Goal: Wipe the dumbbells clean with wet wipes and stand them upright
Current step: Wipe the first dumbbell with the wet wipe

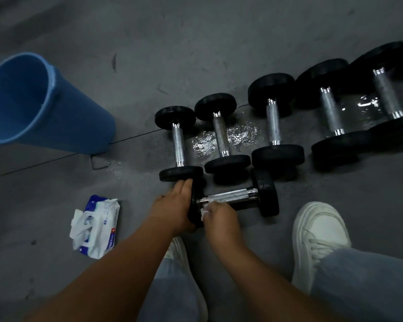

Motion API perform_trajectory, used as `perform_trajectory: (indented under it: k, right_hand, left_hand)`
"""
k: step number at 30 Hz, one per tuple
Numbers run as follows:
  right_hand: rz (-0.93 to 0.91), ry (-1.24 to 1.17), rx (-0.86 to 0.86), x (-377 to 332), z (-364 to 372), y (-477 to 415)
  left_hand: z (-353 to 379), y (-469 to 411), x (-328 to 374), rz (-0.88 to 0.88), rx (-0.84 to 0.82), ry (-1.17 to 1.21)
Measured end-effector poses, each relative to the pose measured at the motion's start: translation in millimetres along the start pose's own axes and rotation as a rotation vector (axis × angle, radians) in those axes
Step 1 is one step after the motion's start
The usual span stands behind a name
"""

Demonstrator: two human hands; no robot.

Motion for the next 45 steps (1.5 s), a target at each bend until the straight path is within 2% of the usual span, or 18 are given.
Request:
perform_trajectory:
  k: [2, 4, 6, 11, 18, 22, 25, 32, 34, 35, 36, 37, 38, 41, 45]
  right_hand:
    - [0.103, -0.091, 0.149, 13.6, -16.4, 8.6]
    - [0.107, -0.051, 0.333, 21.2, -29.3, 18.6]
    - [0.118, 0.004, 0.406, 23.5, -33.1, 29.9]
    - [0.168, 0.12, 0.383, 14.8, -26.1, 23.1]
    - [0.014, 0.353, 0.252, 30.1, -25.1, 16.7]
    - [-0.009, 0.337, 0.197, 29.5, -31.2, -8.8]
    - [-0.064, 0.344, 0.167, 38.4, -33.8, 16.9]
    - [-0.039, 0.189, 0.291, 32.5, -33.5, 7.6]
    - [0.088, -0.09, 0.364, 43.4, -28.6, 28.3]
    - [0.283, -0.345, 0.393, 47.6, -30.6, 31.2]
    - [0.538, -0.715, 0.387, 51.2, -29.6, 22.0]
    - [0.758, -1.037, 0.331, 51.7, -24.5, 8.8]
    - [0.943, -1.186, 0.24, 47.2, -20.3, -3.1]
    - [1.218, -1.434, 0.247, 39.7, -17.4, -5.5]
    - [1.42, -1.729, 0.285, 34.3, -19.8, -4.3]
  left_hand:
    - [0.9, -1.7, -0.6, -0.005, -0.018, -0.007]
    - [0.5, -3.6, -1.5, 0.001, -0.026, -0.016]
    - [-0.7, -4.0, -1.7, 0.002, -0.03, -0.014]
    - [0.2, -4.2, -2.4, 0.005, -0.023, -0.015]
    - [0.4, -5.5, -3.7, 0.001, -0.038, -0.012]
    - [2.4, -4.2, -5.1, -0.001, -0.033, -0.002]
    - [1.5, -2.4, -3.1, 0.011, -0.027, -0.003]
    - [3.6, -0.4, -2.4, -0.007, -0.019, 0.03]
    - [3.8, -1.0, -2.6, -0.01, -0.023, 0.045]
    - [4.1, -1.6, -3.0, -0.015, -0.033, 0.043]
    - [4.3, -2.3, -3.5, -0.02, -0.041, 0.038]
    - [4.7, -2.8, -3.9, -0.022, -0.042, 0.034]
    - [5.1, -3.4, -4.0, -0.02, -0.036, 0.034]
    - [3.9, -3.7, -4.1, -0.021, -0.041, 0.049]
    - [2.3, -4.1, -4.0, -0.015, -0.036, 0.032]
Point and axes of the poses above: each hand's wrist, its own y-axis away from the middle knuckle, its own z-axis out of the palm, x = y × z, the point moved 4 cm from there along -y, towards the middle knuckle, and after that the axes turned 15 degrees about x, right-handed, at the moved point
